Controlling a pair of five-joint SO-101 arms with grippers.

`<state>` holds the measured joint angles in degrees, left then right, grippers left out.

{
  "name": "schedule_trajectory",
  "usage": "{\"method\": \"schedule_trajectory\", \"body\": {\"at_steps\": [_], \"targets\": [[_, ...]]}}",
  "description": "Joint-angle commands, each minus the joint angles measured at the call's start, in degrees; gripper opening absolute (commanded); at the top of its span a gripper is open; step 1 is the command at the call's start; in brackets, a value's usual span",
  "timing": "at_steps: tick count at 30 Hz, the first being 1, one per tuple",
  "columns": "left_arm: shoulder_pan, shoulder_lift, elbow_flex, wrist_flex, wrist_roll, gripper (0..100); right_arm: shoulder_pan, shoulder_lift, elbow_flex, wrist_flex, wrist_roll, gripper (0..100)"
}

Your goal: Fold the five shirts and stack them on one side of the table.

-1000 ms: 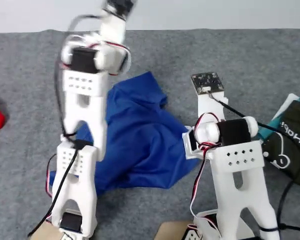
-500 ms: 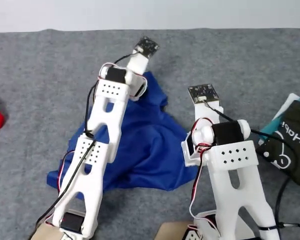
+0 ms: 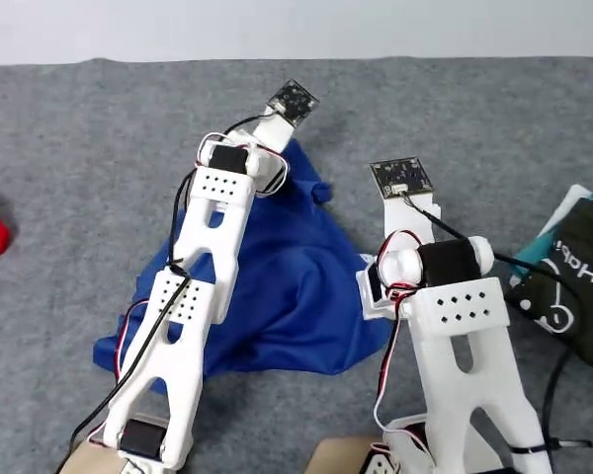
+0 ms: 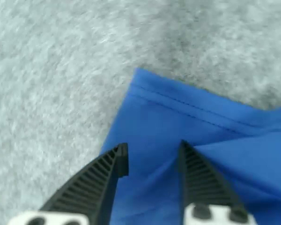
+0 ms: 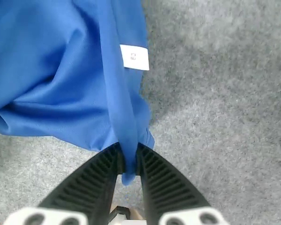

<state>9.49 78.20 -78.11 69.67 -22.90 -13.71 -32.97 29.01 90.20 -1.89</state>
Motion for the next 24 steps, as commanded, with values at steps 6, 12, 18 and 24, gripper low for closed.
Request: {"method": "schedule_trajectory", "body": {"at_steps": [6, 12, 18, 24], "targets": [[-0.6, -0.2, 0.3, 0.4, -8.4, 0, -0.3, -1.4, -0.4, -1.3, -0.2, 0.9], [-0.8, -1.8, -3.6, 4.3, -8.4, 0, -0.1, -1.4, -0.4, -1.3, -0.2, 0.9], [-0.8, -5.4, -18.2, 12.4, -1.0, 0, -0.1, -1.5, -0.8, -1.3, -0.2, 0.9], [-1.0, -16.6, -18.1, 14.9, 8.2, 0, -0.1, -2.1, -1.5, -2.5, -0.2, 0.9]]}}
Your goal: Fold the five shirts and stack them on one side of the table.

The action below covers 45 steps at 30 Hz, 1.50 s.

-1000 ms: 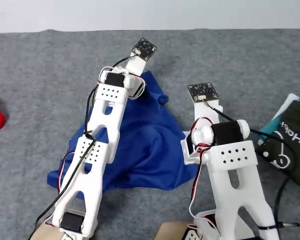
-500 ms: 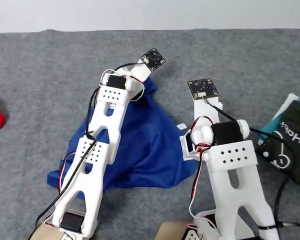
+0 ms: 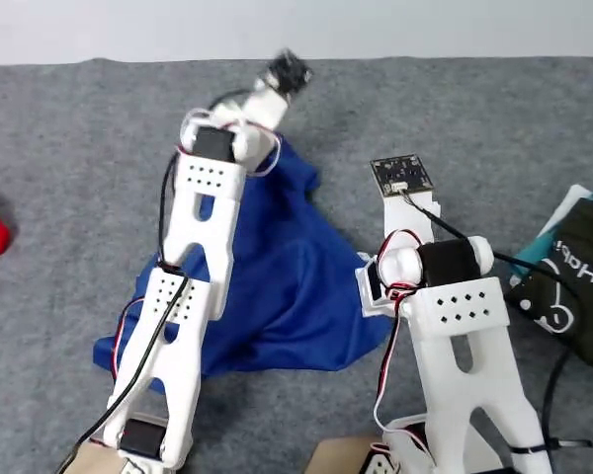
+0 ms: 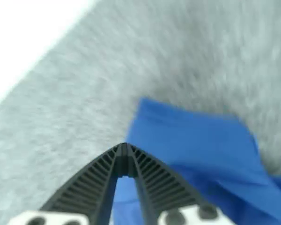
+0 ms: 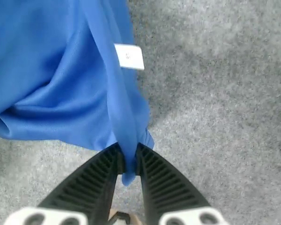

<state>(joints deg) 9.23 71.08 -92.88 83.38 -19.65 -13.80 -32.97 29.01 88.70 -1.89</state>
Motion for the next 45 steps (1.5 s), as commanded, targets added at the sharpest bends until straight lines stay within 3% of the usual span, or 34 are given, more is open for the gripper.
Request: {"method": "schedule_trajectory", "body": {"at_steps": [1, 11, 14, 20, 27, 33, 38, 45], "targets": [[-1.0, -11.3, -3.4, 1.2, 6.4, 0, 0.0, -2.1, -2.4, -1.0, -0.2, 0.9], [-1.9, -20.0, -0.3, 6.5, 8.5, 0, 0.0, -1.4, -7.3, -3.0, -0.1, 0.9], [-3.0, -17.6, 3.8, 6.9, 6.7, 1, 0.0, -1.4, -7.3, -2.8, -0.1, 0.9], [-6.0, -9.2, 7.1, 6.8, 6.6, 18, 0.0, -1.4, -3.8, -3.0, -0.1, 0.9], [-7.2, 1.6, 7.2, 2.0, 4.0, 22, 0.0, -1.5, -0.6, -4.0, -0.2, 0.9], [-7.3, 7.8, 7.1, -5.9, 3.9, 22, 0.0, -1.5, -0.6, -3.9, -0.2, 0.9], [-6.9, 8.4, 8.4, -7.9, 1.3, 21, 0.0, -1.5, -0.6, -3.9, -0.2, 0.9], [-6.0, 8.4, 9.3, -8.6, -5.8, 2, 0.0, -1.5, -0.8, -4.0, -0.2, 0.9]]}}
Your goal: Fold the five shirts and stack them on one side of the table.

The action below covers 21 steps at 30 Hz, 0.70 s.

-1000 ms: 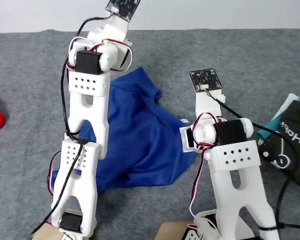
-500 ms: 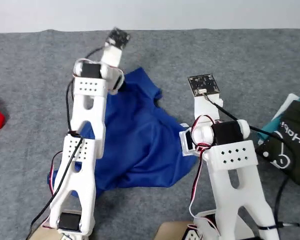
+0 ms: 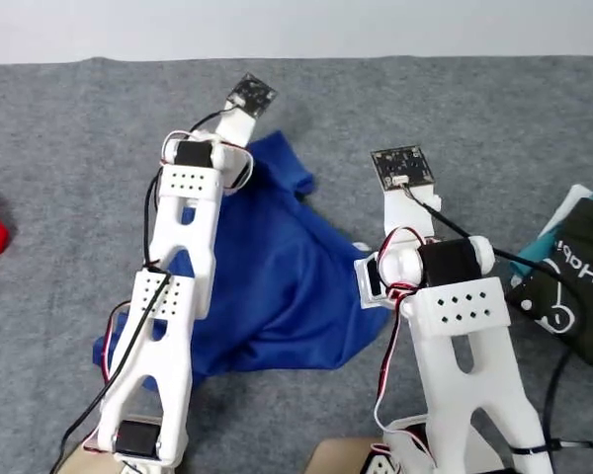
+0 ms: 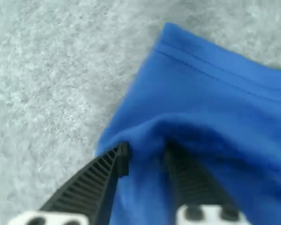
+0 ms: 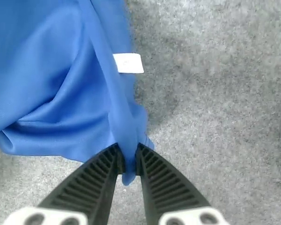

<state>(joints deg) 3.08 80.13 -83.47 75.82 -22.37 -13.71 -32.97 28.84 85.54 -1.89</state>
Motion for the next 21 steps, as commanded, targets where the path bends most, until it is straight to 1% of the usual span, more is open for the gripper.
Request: {"method": "schedule_trajectory", "body": {"at_steps": [1, 6, 8, 11, 12, 17, 21], "targets": [[0.4, -0.7, 0.0, -0.5, -4.1, 0, -0.1, -1.5, -0.6, -0.8, -0.2, 0.9], [0.9, -1.3, -1.1, 3.0, -4.3, 0, -0.1, -2.0, -0.6, -0.8, -0.2, 0.9], [0.8, -2.5, -4.8, 5.2, -3.3, 0, -0.1, -2.1, -0.6, -0.8, -0.2, 0.9], [0.7, -4.7, -12.7, 8.4, 1.1, 0, -0.1, -2.2, -0.9, -0.7, -0.2, 0.9], [0.7, -6.1, -13.5, 9.1, 2.9, 0, -0.1, -2.2, -1.8, -0.5, -0.3, 0.9], [0.7, -18.7, -12.7, 13.0, 12.2, 0, -0.1, -2.0, -11.2, -0.2, -0.6, 0.9], [1.1, -28.7, -12.7, 15.2, 16.5, 0, -0.1, -1.5, -18.5, -0.8, -0.4, 0.9]]}}
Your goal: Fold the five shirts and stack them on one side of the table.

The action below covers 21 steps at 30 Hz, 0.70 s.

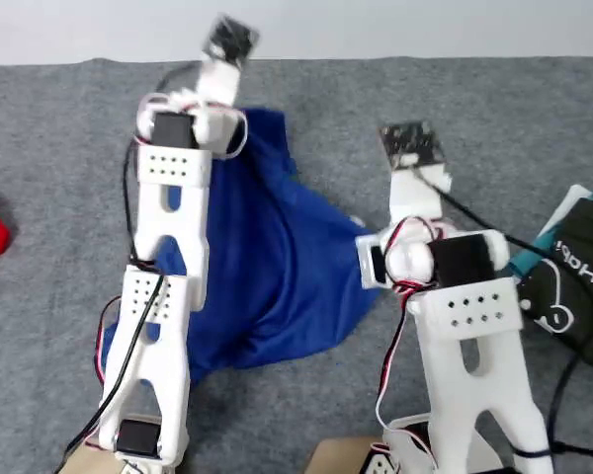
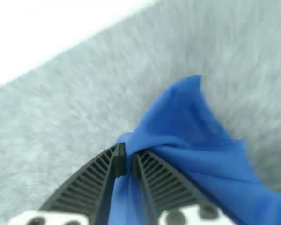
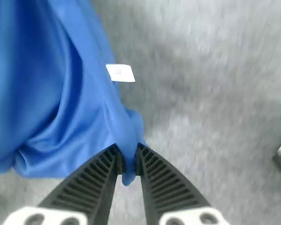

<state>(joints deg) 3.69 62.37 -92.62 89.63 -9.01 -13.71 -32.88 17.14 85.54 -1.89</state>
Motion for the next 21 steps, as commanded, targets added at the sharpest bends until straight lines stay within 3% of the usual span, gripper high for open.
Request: {"method": "schedule_trajectory", "body": {"at_steps": [1, 11, 16, 21], "targets": [[0.6, -13.4, -3.6, 2.0, 3.6, 0, -0.1, -1.5, -8.0, -0.8, -0.3, 0.9], [-2.2, -36.7, -3.3, 3.9, 2.9, 0, 0.0, -2.1, -22.8, -0.7, -0.2, 0.9], [-5.1, -46.1, -3.4, 2.9, -8.4, 0, 0.0, -2.1, -30.9, -0.7, 0.6, 0.9], [-6.0, -53.0, -3.4, 5.4, -12.5, 0, 0.0, -2.2, -38.2, -0.7, 6.9, 0.9]]}}
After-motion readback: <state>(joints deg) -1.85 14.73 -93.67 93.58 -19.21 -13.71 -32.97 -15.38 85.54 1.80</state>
